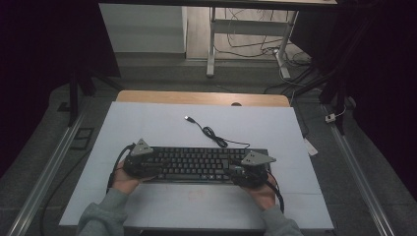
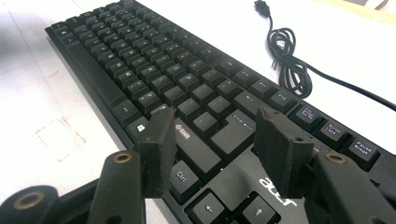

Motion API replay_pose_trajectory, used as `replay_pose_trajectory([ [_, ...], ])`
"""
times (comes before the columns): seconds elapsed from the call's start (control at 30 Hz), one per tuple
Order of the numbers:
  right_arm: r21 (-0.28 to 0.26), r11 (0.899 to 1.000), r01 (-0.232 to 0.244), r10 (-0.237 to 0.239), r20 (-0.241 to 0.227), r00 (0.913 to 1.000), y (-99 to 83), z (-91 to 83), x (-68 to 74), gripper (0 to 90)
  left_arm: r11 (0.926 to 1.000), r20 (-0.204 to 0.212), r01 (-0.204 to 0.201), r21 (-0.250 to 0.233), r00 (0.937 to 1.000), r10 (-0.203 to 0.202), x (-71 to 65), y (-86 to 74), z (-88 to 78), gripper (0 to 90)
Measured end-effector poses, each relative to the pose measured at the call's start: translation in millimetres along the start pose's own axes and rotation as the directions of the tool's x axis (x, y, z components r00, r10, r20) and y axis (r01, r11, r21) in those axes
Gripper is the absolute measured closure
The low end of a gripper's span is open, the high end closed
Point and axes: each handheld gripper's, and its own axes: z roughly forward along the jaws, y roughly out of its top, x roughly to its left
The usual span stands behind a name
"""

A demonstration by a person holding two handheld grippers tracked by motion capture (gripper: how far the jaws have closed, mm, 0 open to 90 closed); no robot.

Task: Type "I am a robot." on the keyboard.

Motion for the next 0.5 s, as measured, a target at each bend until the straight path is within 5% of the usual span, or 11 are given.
replay_pose_trajectory([
  [0.27,0.001,1.000,0.001,-0.001,0.000,1.0000,0.1,0.2,0.4,48.5,0.9997,-0.022,0.016,0.019,0.9996,-0.015,5.3,-2.7,2.3,44.5],
  [0.5,0.000,1.000,0.000,0.000,-0.001,1.0000,0.3,0.4,0.6,48.5,0.9989,-0.033,0.017,0.044,0.9993,-0.016,11.0,-6.2,4.4,59.3],
])
